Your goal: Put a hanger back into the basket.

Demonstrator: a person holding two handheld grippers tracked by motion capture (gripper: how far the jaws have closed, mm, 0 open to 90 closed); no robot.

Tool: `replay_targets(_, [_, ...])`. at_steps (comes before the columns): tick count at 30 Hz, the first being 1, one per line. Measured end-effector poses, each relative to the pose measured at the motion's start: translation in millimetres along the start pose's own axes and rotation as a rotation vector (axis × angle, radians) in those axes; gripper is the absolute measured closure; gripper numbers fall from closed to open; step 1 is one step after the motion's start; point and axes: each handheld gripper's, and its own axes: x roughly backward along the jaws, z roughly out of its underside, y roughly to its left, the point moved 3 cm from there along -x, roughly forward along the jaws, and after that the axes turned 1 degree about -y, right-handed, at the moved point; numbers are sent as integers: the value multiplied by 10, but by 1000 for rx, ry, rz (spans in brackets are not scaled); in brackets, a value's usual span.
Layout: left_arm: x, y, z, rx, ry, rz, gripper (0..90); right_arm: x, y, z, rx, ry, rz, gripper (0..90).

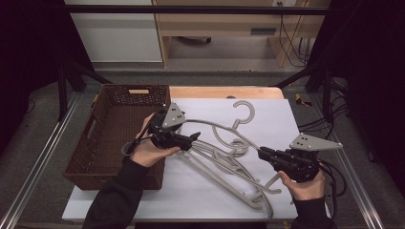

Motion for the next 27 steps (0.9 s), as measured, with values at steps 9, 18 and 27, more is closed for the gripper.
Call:
replay_targets(9, [-260,12,11,-59,86,-18,341,-1,34,-9,2,7,-15,828])
replay_targets(18, [-399,10,27,-106,109,-18,567,8,54,-6,15,9,-31,828])
replay_targets(27, [-339,-19,43,-157,113,3,646,8,53,0,14,17,-47,826])
